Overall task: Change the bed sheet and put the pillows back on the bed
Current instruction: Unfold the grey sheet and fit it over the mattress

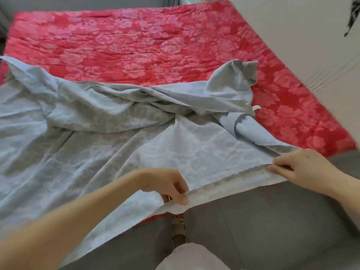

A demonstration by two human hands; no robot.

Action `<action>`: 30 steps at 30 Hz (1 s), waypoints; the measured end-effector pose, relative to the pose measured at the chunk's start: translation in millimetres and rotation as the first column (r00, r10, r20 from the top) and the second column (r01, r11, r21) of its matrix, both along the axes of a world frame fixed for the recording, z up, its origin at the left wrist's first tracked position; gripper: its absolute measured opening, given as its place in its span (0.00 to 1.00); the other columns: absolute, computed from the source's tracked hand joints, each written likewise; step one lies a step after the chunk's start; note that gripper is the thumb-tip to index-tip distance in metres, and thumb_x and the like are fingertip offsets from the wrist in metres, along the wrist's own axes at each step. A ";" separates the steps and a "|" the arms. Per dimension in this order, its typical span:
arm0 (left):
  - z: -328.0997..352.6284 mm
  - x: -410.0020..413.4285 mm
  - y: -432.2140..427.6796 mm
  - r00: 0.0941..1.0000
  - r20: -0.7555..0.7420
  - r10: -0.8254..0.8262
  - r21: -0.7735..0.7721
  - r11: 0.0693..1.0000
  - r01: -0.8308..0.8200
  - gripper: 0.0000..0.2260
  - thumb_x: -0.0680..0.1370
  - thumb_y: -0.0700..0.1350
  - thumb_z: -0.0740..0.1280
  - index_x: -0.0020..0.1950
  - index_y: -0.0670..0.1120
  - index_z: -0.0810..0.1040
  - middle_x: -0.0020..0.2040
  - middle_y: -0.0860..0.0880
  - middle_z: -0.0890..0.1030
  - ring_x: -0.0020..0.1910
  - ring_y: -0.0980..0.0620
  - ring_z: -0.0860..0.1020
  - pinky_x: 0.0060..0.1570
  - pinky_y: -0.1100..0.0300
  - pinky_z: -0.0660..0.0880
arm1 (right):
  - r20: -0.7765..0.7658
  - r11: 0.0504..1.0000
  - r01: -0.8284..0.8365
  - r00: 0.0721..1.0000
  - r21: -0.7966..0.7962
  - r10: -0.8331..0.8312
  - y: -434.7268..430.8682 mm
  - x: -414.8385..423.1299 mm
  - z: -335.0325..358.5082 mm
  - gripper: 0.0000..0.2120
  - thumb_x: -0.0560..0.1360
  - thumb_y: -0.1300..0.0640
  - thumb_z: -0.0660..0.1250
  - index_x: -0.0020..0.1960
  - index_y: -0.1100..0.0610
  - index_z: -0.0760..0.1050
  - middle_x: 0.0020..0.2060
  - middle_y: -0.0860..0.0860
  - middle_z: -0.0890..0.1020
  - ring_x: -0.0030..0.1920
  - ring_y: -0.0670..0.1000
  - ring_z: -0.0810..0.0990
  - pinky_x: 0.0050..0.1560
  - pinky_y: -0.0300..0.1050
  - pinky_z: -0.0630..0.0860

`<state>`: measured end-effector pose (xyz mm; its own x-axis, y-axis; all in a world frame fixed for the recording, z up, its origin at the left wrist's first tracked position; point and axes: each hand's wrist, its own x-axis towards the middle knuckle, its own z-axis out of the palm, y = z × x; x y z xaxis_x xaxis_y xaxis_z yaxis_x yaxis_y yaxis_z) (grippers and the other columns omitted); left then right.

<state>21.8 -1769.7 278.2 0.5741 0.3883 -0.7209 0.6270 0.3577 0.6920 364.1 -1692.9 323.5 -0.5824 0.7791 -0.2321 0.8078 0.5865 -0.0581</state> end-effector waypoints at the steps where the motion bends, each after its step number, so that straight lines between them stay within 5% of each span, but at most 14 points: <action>1: -5.4 18.7 -12.5 1.000 0.008 -0.006 -0.006 1.000 0.006 0.04 0.76 0.44 0.69 0.48 0.47 0.82 0.41 0.55 0.83 0.40 0.58 0.81 0.45 0.65 0.78 | 0.105 0.998 0.039 0.994 -0.040 -0.034 -10.7 12.2 -0.8 0.23 0.76 0.44 0.63 0.27 0.53 0.65 0.23 0.49 0.71 0.25 0.45 0.67 0.28 0.42 0.62; 5: -49.4 94.4 -53.0 0.997 -0.074 -0.027 0.071 0.997 0.032 0.11 0.78 0.43 0.66 0.60 0.43 0.79 0.53 0.50 0.81 0.48 0.53 0.79 0.56 0.58 0.77 | 0.470 0.992 0.105 0.881 -0.072 -0.059 -37.2 51.8 -42.7 0.22 0.79 0.41 0.56 0.30 0.52 0.66 0.28 0.48 0.72 0.30 0.44 0.69 0.29 0.39 0.61; 8: -84.3 129.5 -67.7 0.935 -0.224 -0.275 0.137 0.941 0.309 0.17 0.80 0.44 0.62 0.69 0.46 0.72 0.67 0.47 0.73 0.63 0.47 0.74 0.65 0.53 0.71 | 0.597 0.923 0.300 0.795 -0.242 -0.102 -53.7 79.1 -91.0 0.18 0.76 0.43 0.59 0.32 0.52 0.71 0.34 0.47 0.76 0.37 0.48 0.75 0.37 0.42 0.69; 11: -101.6 138.2 -55.2 0.887 -0.369 -0.277 0.228 0.899 0.375 0.17 0.80 0.46 0.60 0.68 0.45 0.71 0.67 0.47 0.72 0.64 0.45 0.72 0.62 0.55 0.70 | 0.467 0.826 0.423 0.855 -0.374 -0.226 -63.6 87.9 -113.3 0.15 0.75 0.44 0.60 0.36 0.51 0.76 0.38 0.47 0.80 0.40 0.48 0.77 0.38 0.45 0.71; 14: -111.9 136.4 -23.0 0.878 -0.459 -0.136 0.322 0.896 0.307 0.09 0.79 0.44 0.59 0.54 0.44 0.77 0.50 0.47 0.77 0.51 0.45 0.77 0.49 0.57 0.72 | 0.279 0.800 0.469 0.880 -0.373 -0.385 -60.0 88.3 -121.0 0.13 0.77 0.45 0.60 0.48 0.50 0.81 0.45 0.45 0.82 0.43 0.47 0.80 0.40 0.44 0.75; 18: -115.7 144.3 37.8 0.835 -0.544 0.077 0.474 0.850 0.230 0.10 0.80 0.45 0.58 0.43 0.43 0.72 0.40 0.48 0.74 0.38 0.50 0.72 0.38 0.59 0.69 | 0.122 0.766 0.526 0.845 -0.369 -0.521 -25.3 95.1 -130.4 0.14 0.78 0.45 0.60 0.48 0.51 0.81 0.44 0.47 0.82 0.43 0.49 0.79 0.38 0.45 0.74; 21: -117.3 166.2 82.3 0.809 -0.552 0.203 0.564 0.806 0.182 0.11 0.81 0.46 0.57 0.42 0.43 0.73 0.38 0.48 0.74 0.36 0.51 0.72 0.36 0.59 0.68 | -0.026 0.648 0.611 0.718 -0.454 -0.695 19.8 106.1 -145.6 0.16 0.78 0.47 0.62 0.45 0.58 0.81 0.42 0.54 0.84 0.43 0.55 0.82 0.44 0.50 0.77; 24: -127.0 196.2 128.8 0.807 -0.516 0.288 0.648 0.747 0.147 0.11 0.80 0.46 0.58 0.43 0.44 0.76 0.42 0.48 0.77 0.40 0.50 0.74 0.37 0.60 0.67 | -0.153 0.457 0.629 0.476 -0.629 -0.866 74.9 115.6 -166.7 0.15 0.78 0.52 0.63 0.43 0.62 0.81 0.37 0.55 0.84 0.38 0.54 0.82 0.44 0.50 0.78; 27: -145.1 233.3 187.9 0.798 -0.504 0.330 0.688 0.712 0.139 0.11 0.80 0.47 0.60 0.48 0.45 0.80 0.48 0.49 0.78 0.48 0.49 0.75 0.40 0.60 0.66 | -0.166 0.284 0.601 0.245 -0.747 -0.955 137.8 124.5 -201.7 0.12 0.78 0.57 0.63 0.37 0.59 0.77 0.35 0.57 0.81 0.34 0.54 0.78 0.37 0.47 0.75; 30: -170.2 270.8 248.9 0.781 -0.507 0.363 0.699 0.704 0.126 0.11 0.79 0.47 0.61 0.48 0.43 0.80 0.48 0.48 0.78 0.46 0.48 0.76 0.42 0.58 0.70 | -0.114 0.172 0.597 0.133 -0.784 -0.985 192.8 138.9 -243.6 0.15 0.77 0.58 0.63 0.32 0.57 0.74 0.33 0.59 0.79 0.33 0.55 0.76 0.36 0.49 0.73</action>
<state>292.6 -1520.8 108.0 0.0571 0.9217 -0.3837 0.9580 0.0576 0.2809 503.0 -1500.1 79.9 0.2041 0.6986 -0.6858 0.4117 -0.6968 -0.5873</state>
